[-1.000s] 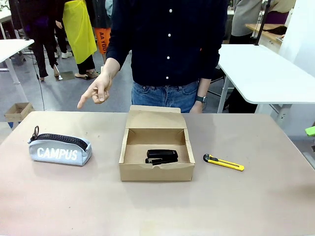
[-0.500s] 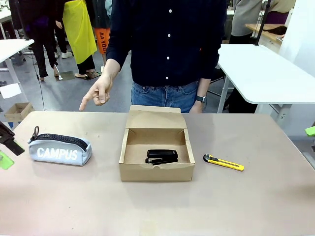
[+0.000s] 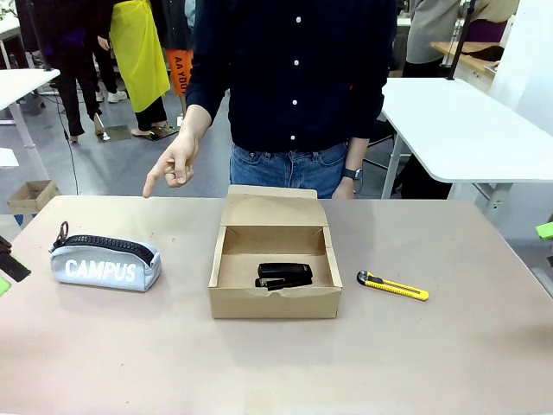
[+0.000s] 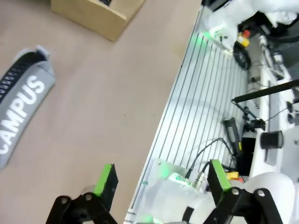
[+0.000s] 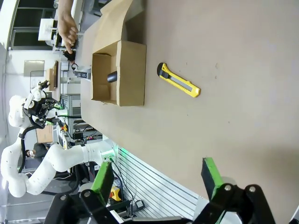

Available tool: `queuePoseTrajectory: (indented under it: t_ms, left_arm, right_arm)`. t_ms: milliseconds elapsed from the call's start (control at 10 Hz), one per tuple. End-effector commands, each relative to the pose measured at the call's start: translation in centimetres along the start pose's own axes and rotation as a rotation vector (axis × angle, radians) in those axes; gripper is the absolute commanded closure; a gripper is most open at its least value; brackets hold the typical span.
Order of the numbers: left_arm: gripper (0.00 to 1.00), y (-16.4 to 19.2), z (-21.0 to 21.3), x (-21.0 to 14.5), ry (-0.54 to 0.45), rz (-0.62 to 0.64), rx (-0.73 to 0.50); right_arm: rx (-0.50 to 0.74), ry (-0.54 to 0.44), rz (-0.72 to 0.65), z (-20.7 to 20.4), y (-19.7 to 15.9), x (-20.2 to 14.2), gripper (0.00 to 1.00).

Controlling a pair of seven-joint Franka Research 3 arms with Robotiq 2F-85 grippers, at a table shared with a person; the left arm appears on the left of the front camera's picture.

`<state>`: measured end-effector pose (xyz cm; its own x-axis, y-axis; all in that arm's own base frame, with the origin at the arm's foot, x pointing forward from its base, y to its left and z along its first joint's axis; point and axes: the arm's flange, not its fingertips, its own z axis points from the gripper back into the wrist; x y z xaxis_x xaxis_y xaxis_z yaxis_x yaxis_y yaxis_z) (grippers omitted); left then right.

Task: Pack the items into the box.
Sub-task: Pick up the item indicated by the person and place it inside the Mailer Box.

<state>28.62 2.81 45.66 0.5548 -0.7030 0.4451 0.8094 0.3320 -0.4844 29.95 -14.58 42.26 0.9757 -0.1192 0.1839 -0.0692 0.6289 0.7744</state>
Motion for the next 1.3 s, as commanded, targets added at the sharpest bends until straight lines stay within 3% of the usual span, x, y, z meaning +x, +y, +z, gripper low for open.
queuePoseTrajectory:
  t_ms: [0, 200, 300, 400, 500, 700, 900, 1200]
  left_arm:
    - [0.00, 1.9, 0.4, 1.3, 0.071, -0.024, -0.035]
    - [0.00, 4.1, 0.2, 3.9, 0.189, -0.147, 0.026]
    - [0.00, 5.2, 0.0, 5.7, 0.353, -0.335, 0.116]
    - [0.00, 5.9, -0.1, 6.9, 0.400, -0.492, 0.196]
    - [0.00, 6.8, -0.2, 8.0, 0.389, -0.625, 0.361]
    - [0.00, 8.9, -0.8, 9.5, 0.372, -0.731, 0.483]
    - [0.00, 11.8, -1.6, 10.8, 0.370, -0.823, 0.503]
    - [0.00, 13.3, -1.9, 12.7, 0.416, -0.815, 0.373]
  right_arm:
    - [-0.006, 0.008, 0.017, 0.3, -0.2, -0.2, 0.00]
    - [-0.006, 0.008, 0.017, 0.3, -0.2, -0.2, 0.00]
    - [-0.006, 0.008, 0.017, 0.3, -0.2, -0.2, 0.00]
    - [-0.006, 0.008, 0.017, 0.3, -0.2, -0.2, 0.00]
    - [-0.006, 0.008, 0.017, 0.3, -0.2, -0.2, 0.00]
    - [-0.006, 0.008, 0.017, 0.3, -0.2, -0.2, 0.00]
    - [-0.006, 0.008, 0.017, 0.3, -0.2, -0.2, 0.00]
    - [-0.006, 0.008, 0.017, 0.3, -0.2, -0.2, 0.00]
